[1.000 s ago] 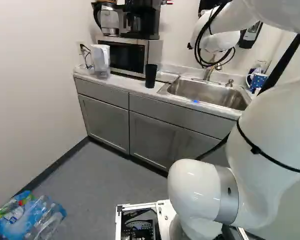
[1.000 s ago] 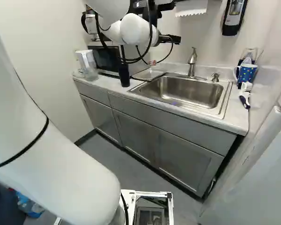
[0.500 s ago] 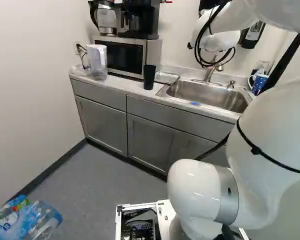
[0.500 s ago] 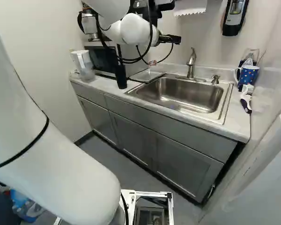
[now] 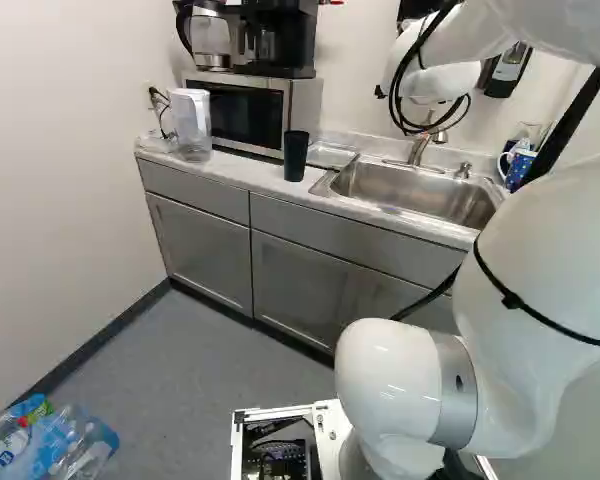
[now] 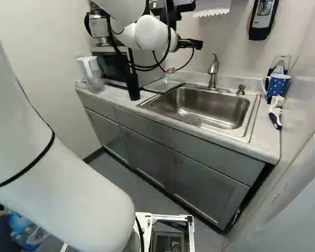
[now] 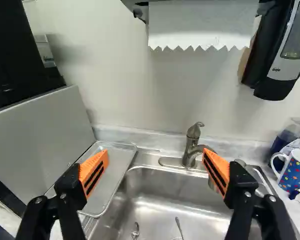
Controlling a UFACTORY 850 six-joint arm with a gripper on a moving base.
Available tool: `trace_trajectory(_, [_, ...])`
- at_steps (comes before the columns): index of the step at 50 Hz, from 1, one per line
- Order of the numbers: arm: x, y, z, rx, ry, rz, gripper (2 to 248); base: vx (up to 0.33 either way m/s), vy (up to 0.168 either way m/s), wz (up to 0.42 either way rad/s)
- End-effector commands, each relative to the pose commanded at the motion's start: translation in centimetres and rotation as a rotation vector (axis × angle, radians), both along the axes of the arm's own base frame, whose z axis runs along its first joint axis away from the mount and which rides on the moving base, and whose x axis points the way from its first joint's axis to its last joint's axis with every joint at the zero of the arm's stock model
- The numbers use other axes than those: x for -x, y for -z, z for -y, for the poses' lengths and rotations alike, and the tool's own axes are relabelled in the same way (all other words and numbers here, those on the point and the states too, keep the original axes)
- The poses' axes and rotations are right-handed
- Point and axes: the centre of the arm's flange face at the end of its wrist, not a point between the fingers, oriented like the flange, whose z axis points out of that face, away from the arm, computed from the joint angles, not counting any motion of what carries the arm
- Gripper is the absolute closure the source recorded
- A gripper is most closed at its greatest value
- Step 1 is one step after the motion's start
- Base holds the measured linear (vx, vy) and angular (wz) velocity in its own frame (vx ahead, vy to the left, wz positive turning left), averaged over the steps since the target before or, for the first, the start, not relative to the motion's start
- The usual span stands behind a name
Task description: Rinse the cup and place it in the tray
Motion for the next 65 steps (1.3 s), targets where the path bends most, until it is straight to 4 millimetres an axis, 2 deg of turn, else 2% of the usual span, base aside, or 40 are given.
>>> trace_trajectory(65, [-0.24, -0.01, 0.19, 0.0, 0.002, 0.0, 3, 0.005, -0.005, 0.0])
